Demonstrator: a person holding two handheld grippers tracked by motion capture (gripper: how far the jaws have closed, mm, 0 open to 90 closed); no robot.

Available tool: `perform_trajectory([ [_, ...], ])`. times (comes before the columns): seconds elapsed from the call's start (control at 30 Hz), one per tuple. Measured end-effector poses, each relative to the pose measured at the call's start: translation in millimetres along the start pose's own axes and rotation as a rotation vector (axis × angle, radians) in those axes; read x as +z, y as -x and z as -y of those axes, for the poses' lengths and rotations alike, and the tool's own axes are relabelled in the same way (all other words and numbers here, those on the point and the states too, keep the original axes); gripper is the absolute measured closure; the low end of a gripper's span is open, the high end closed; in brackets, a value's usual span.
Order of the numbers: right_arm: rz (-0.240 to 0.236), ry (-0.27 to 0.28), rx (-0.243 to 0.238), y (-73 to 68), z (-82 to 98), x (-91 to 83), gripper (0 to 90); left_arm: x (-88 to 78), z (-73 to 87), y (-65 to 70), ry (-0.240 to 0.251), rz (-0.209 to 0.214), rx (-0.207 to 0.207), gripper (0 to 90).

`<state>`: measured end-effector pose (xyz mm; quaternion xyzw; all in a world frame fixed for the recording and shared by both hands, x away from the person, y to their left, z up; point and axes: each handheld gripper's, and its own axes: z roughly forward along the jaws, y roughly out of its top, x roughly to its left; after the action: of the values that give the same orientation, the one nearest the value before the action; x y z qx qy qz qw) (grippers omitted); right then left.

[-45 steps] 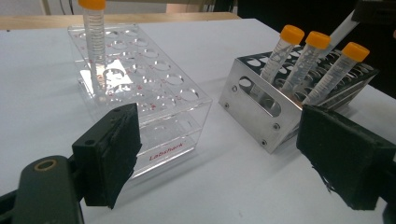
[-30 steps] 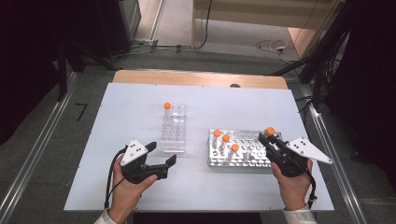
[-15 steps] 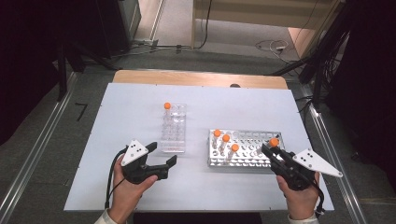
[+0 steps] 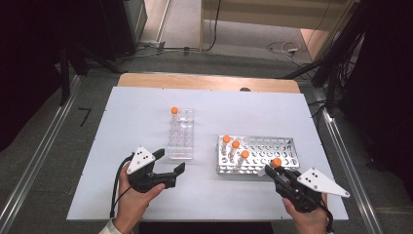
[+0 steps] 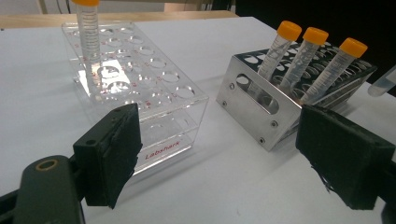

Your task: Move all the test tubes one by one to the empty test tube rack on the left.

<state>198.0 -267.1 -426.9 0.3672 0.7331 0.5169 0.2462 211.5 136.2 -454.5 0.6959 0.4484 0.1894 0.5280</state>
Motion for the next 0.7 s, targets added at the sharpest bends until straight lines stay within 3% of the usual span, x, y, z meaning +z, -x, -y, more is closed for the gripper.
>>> perform_trajectory([
  [0.7,-0.111,-0.070,-0.047,-36.6,9.5,26.3,72.1,1.8,0.2,10.8,-0.010,0.033,0.012,15.4],
])
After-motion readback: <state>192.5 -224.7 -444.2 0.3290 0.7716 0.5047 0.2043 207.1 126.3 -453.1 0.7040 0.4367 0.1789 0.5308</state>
